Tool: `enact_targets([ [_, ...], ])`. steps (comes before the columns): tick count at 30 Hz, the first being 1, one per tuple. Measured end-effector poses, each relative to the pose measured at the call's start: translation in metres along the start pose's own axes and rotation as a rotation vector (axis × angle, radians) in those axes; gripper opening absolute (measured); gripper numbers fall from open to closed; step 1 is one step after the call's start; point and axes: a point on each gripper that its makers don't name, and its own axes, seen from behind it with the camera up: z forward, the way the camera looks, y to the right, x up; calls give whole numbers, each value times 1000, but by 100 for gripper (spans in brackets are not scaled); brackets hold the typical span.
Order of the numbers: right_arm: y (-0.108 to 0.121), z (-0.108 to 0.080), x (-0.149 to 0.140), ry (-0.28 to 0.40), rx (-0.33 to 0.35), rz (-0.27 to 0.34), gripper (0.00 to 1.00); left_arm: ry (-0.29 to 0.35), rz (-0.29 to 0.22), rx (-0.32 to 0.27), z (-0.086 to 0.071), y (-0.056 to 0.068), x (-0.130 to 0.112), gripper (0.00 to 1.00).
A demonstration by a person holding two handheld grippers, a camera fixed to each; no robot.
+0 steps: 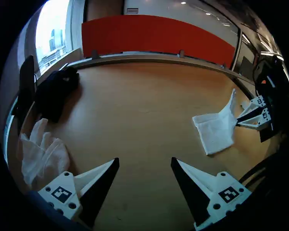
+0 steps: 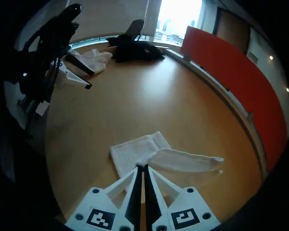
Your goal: Fold towel
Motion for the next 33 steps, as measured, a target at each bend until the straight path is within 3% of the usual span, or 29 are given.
enact_targets([
  [13, -9, 15, -1, -22, 44, -11, 6, -3, -27, 30, -9, -15, -9, 100],
  [24, -6, 15, -6, -27, 30, 0, 7, -6, -24, 30, -8, -15, -9, 100],
  [26, -5, 15, -8, -29, 24, 6, 16, -6, -23, 29, -7, -14, -10, 100],
  [33, -7, 11, -17, -39, 22, 49, 69, -5, -23, 27, -7, -13, -9, 100],
])
